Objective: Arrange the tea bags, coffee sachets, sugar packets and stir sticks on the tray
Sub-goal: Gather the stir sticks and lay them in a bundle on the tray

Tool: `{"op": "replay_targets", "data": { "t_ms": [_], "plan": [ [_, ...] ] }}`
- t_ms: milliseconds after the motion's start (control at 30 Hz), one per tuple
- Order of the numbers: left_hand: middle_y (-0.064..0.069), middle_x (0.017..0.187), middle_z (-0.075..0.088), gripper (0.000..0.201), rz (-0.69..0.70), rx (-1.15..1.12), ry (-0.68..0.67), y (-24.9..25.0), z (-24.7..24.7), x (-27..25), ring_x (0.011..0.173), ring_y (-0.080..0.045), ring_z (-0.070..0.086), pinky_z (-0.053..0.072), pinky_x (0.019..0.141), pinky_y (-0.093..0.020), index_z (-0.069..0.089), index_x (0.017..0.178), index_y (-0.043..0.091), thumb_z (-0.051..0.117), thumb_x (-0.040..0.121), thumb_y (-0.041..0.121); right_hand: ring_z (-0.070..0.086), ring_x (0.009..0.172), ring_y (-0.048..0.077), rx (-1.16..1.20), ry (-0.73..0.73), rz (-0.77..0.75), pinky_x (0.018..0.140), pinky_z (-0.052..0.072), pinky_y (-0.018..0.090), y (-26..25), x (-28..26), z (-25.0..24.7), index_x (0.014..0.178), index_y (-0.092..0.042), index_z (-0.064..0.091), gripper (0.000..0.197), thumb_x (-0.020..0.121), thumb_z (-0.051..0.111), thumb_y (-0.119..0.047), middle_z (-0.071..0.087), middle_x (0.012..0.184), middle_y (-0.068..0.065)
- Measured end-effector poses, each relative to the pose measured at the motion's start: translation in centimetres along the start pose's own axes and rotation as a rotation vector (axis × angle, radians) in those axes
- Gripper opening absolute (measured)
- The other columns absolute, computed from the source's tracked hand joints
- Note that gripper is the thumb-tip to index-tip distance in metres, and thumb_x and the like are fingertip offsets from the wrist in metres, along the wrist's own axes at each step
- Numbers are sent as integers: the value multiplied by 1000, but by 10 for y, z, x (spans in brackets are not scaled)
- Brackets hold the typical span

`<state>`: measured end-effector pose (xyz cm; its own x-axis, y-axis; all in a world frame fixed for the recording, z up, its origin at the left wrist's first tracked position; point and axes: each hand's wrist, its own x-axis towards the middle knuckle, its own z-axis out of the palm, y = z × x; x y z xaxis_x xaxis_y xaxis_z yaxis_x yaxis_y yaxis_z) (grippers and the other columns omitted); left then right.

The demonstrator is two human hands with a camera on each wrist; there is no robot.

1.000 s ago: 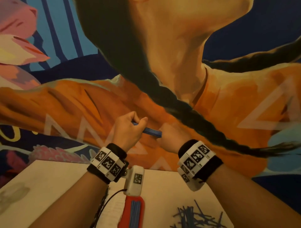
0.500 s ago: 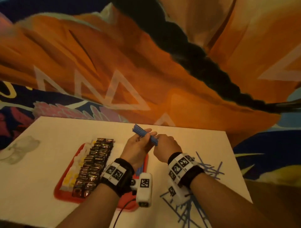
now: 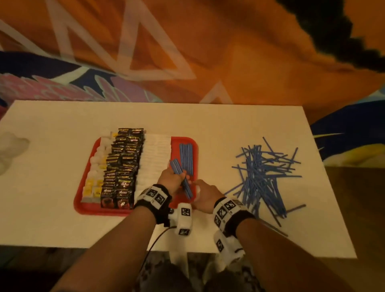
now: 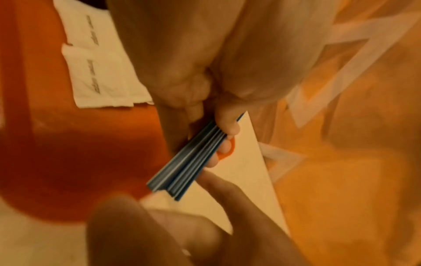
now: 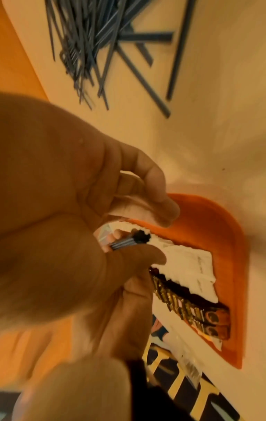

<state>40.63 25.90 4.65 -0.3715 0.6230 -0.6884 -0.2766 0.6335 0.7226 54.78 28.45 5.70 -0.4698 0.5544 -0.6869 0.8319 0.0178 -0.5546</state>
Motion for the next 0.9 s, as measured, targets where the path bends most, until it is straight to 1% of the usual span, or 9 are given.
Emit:
{"op": "replay_targets", "data": {
  "t_ms": [67, 100, 167, 233, 400, 533, 633, 767, 900],
  "plan": [
    [-16, 86, 69, 12, 2, 233, -16, -13, -8, 22, 82, -36, 69, 59, 81, -48, 64, 95, -1, 61, 93, 11, 61, 109, 24, 6, 5, 47, 85, 47, 26, 9, 7, 10, 138, -27, 44, 67, 79, 76, -36, 63, 124, 6],
    [-16, 90, 71, 17, -5, 367, -26, -19, -11, 30, 86, -35, 69, 58, 82, -46, 66, 93, 0, 64, 89, 16, 62, 106, 23, 11, 14, 67, 85, 49, 28, 14, 8, 13, 135, -28, 47, 63, 79, 76, -36, 65, 121, 6],
    [-11, 89, 67, 15, -5, 590, -32, -22, -9, 35, 83, -28, 63, 51, 71, -34, 64, 91, 2, 64, 93, 17, 65, 98, 19, 38, 29, 104, 82, 52, 29, 25, 12, 20, 130, -29, 51, 54, 81, 74, -34, 67, 113, 3],
    [-9, 89, 62, 10, 11, 704, -39, -24, -5, 39, 83, -26, 58, 43, 64, -28, 60, 94, 6, 63, 93, 16, 65, 90, 15, 88, 46, 135, 76, 53, 27, 35, 14, 25, 125, -29, 53, 47, 83, 73, -31, 69, 104, 0],
    [-10, 112, 63, 32, -47, 734, -54, -34, 5, 48, 99, -28, 59, 47, 81, -30, 61, 119, 6, 70, 91, 18, 64, 92, 15, 115, 86, 187, 79, 46, 25, 52, 15, 34, 119, -26, 54, 38, 86, 71, -31, 69, 102, 1],
    [-12, 126, 63, 52, -40, 752, -33, -36, 10, 51, 114, -31, 60, 51, 89, -32, 58, 130, 5, 77, 86, 25, 66, 86, 15, 125, 110, 220, 81, 54, 32, 60, 19, 42, 112, -30, 55, 32, 85, 72, -32, 69, 99, 0],
    [-13, 124, 63, 55, -10, 773, 4, -39, 10, 49, 114, -32, 61, 50, 86, -30, 58, 129, 5, 80, 84, 28, 66, 87, 15, 111, 129, 238, 84, 56, 35, 61, 22, 45, 107, -34, 53, 31, 83, 72, -31, 67, 101, -1],
    [-13, 116, 68, 49, 32, 791, 60, -41, 9, 47, 104, -30, 66, 55, 82, -31, 63, 120, 5, 82, 81, 29, 63, 93, 16, 51, 137, 229, 86, 54, 35, 56, 26, 45, 113, -31, 53, 34, 84, 71, -28, 65, 105, -2],
    [-13, 114, 68, 47, 61, 831, 89, -42, 6, 47, 101, -31, 67, 57, 81, -34, 65, 118, 5, 80, 83, 33, 60, 103, 18, -116, 212, 90, 90, 50, 31, 43, 25, 41, 119, -22, 57, 34, 87, 68, -20, 63, 113, 1]
  ]
}}
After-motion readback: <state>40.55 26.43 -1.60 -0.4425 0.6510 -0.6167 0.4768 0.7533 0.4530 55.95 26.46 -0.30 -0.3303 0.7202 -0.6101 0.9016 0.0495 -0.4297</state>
